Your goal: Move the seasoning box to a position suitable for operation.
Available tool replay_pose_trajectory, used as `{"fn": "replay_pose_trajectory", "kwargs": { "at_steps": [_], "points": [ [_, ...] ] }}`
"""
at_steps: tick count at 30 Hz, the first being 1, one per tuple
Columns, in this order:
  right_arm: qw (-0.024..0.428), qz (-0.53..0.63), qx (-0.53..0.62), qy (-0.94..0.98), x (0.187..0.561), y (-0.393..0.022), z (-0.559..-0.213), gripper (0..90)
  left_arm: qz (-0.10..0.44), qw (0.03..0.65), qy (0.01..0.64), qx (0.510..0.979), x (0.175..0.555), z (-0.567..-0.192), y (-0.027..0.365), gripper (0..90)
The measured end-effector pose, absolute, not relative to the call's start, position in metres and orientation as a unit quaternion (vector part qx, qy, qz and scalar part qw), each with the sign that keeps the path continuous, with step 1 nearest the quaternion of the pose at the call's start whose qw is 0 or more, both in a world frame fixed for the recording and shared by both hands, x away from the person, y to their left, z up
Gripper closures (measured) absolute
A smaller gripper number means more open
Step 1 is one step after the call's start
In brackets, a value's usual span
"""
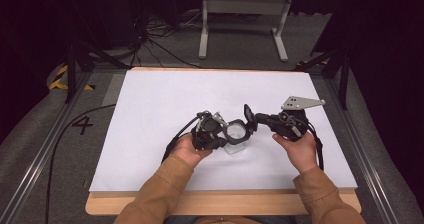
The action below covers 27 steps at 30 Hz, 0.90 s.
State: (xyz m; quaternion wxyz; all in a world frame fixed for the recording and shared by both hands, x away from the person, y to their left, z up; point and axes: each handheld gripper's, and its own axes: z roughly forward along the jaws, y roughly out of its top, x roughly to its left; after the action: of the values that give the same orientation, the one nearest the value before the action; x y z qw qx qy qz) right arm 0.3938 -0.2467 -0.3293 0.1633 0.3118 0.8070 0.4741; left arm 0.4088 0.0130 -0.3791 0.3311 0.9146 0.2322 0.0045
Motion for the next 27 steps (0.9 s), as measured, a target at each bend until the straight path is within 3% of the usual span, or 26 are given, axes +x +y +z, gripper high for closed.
{"fn": "replay_pose_trajectory", "kwargs": {
  "at_steps": [27],
  "points": [
    [0.121,0.410,0.275,0.861,0.395,-0.209,-0.362,87.4,0.000,0.339,0.236,0.911,0.411,-0.376,0.021,89.4]
  ]
}}
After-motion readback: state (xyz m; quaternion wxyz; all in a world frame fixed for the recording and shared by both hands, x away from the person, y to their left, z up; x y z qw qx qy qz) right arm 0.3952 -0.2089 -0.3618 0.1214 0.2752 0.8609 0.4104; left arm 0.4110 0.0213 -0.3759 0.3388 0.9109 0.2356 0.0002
